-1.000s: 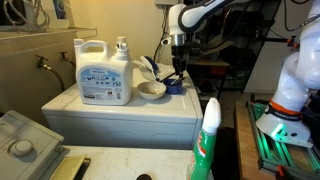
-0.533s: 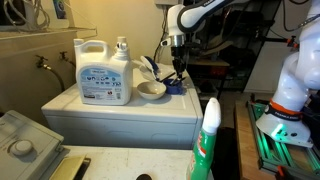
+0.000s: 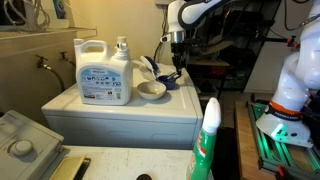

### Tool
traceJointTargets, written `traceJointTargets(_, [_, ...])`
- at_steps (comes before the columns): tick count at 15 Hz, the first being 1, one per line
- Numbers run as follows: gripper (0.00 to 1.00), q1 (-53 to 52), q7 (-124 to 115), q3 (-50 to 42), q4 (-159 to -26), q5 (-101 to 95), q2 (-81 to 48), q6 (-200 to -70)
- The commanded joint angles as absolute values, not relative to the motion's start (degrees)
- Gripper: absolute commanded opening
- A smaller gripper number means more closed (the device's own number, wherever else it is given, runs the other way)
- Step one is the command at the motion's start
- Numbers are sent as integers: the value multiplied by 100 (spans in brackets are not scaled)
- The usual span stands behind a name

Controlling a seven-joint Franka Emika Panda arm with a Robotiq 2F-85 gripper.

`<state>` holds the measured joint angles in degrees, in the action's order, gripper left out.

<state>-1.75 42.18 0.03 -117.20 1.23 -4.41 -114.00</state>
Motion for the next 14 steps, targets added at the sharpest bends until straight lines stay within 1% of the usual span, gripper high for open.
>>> traceJointTargets(1, [7, -82, 4291, 27, -11791, -151, -50, -11260])
traceJointTargets(5, [7, -169, 4380, 89, -11821, 55, 114, -11484])
traceJointTargets(14, [7, -400, 4252, 432, -11416, -85, -328, -11481])
